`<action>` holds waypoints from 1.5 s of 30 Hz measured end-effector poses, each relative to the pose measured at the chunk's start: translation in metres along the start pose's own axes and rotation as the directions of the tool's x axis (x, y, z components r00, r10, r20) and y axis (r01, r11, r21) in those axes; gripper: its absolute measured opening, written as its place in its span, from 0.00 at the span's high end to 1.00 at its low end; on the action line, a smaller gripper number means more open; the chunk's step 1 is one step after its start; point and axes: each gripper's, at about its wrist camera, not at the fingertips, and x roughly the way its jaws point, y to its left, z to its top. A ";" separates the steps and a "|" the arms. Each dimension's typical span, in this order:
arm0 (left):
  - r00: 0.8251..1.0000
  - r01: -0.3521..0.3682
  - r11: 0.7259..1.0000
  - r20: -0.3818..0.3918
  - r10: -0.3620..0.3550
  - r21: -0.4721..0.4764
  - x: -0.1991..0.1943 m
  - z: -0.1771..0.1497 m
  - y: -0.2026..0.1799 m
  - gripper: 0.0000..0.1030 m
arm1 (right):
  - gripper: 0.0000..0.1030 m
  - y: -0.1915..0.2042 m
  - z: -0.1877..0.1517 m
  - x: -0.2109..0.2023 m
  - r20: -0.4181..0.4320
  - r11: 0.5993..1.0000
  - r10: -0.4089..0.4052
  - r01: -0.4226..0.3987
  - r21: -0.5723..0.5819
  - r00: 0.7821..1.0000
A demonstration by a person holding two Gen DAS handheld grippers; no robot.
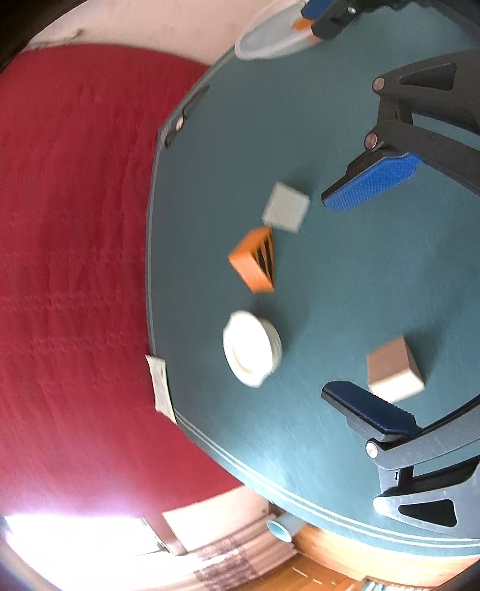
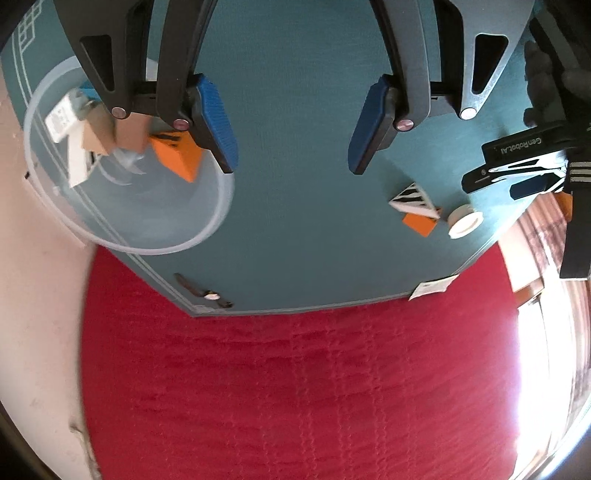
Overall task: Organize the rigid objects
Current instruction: 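Lower the left gripper onto the light wooden cube and close it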
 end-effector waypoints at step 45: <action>0.991 0.067 0.997 -0.123 -0.061 0.040 0.015 -0.018 0.050 0.67 | 0.39 0.038 -0.012 0.032 -0.211 0.984 0.166 -0.176 -0.029 0.963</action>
